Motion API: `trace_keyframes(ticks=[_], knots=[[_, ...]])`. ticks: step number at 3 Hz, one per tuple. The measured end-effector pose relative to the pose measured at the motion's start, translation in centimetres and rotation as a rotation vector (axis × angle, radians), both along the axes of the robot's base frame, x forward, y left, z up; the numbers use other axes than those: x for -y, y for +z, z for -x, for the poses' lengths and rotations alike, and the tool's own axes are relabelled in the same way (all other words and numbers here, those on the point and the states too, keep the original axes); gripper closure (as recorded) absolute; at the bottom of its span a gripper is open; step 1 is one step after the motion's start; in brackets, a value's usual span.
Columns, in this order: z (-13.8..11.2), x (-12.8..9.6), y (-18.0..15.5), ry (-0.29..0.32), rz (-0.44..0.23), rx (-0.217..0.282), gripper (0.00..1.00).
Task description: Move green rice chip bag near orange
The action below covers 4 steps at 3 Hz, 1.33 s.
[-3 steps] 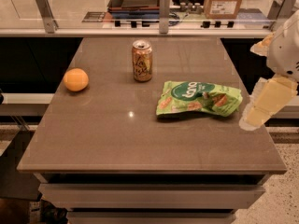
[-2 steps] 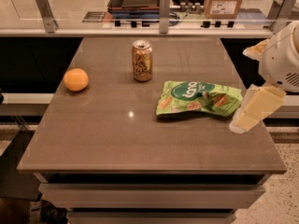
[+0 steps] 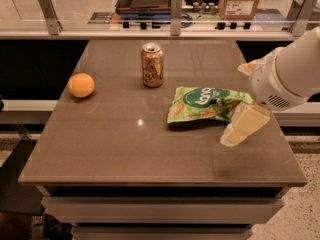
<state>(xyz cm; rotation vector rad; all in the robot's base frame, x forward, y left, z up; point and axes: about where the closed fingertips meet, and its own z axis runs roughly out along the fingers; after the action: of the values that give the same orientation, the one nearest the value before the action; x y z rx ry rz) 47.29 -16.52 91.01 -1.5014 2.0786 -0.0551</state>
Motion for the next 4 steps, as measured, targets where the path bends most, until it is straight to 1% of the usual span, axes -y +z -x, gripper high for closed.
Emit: trace_keyframes(ticks=[1, 2, 3, 4], knots=[[-1.3, -0.1, -2.0, -0.044, 0.003, -0.006, 0.00], [-1.3, -0.1, -2.0, -0.045, -0.002, -0.007, 0.00], [-3.2, 0.7, -2.6, -0.078, -0.032, 0.004, 0.00], [-5.5, 1.8, -2.9, -0.102, -0.045, 0.026, 0.00]])
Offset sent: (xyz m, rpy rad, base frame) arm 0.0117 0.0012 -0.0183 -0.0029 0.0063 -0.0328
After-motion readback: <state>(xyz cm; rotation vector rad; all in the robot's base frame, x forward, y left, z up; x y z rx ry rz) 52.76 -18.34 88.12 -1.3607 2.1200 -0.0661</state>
